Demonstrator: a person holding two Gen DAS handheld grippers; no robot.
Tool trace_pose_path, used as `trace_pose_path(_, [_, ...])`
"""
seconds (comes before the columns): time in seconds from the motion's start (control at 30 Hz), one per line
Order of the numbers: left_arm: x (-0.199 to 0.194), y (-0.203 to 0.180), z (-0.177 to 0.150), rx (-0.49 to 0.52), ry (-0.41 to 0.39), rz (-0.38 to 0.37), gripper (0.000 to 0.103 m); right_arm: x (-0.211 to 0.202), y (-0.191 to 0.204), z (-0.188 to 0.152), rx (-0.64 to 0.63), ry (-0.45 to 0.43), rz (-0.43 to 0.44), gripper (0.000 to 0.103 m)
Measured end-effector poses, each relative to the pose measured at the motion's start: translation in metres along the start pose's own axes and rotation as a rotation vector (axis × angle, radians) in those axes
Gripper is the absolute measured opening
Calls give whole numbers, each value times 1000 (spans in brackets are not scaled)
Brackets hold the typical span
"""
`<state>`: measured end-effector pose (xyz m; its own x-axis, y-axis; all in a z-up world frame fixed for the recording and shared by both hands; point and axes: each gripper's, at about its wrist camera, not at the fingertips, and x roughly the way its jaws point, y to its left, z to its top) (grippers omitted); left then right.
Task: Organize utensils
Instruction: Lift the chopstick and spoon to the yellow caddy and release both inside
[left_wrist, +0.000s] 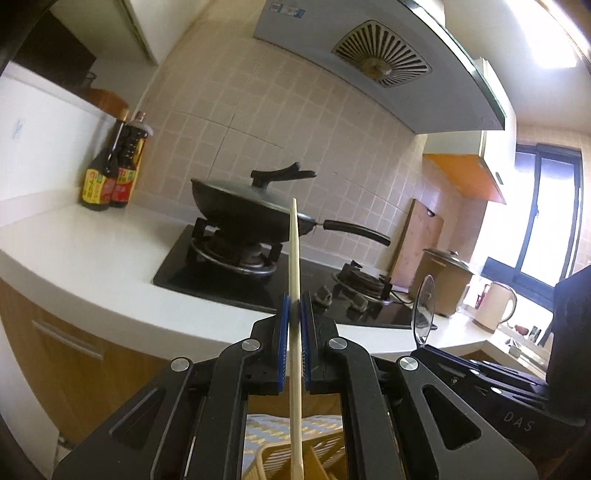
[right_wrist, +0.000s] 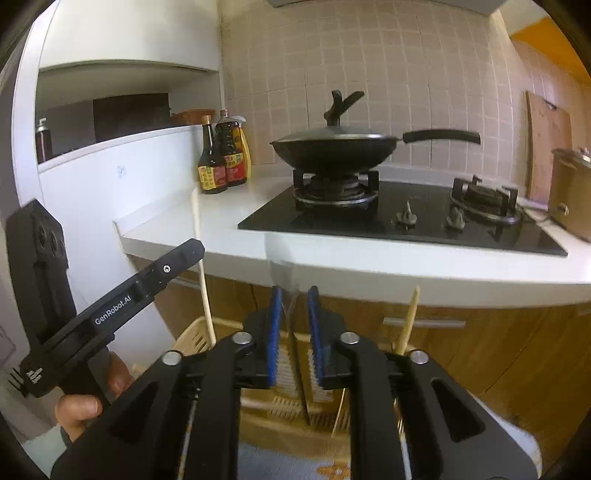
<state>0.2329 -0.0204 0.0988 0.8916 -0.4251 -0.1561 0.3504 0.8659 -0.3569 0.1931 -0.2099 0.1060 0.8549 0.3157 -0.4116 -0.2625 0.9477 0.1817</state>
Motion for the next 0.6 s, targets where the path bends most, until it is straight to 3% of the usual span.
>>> trace_pose_path(0.37, [-17,16,-26,-59,41,-20,10,-28,-19,-21,92,7,-19,24])
trace_pose_path(0.5, [-35,16,-28,-59,72,-35,27,-50,-22,-36,111,6,-47,24])
trace_pose_path(0.6, [-49,17,-27,-53,65,-6,27,-62,-26,-44,133,22,-47,24])
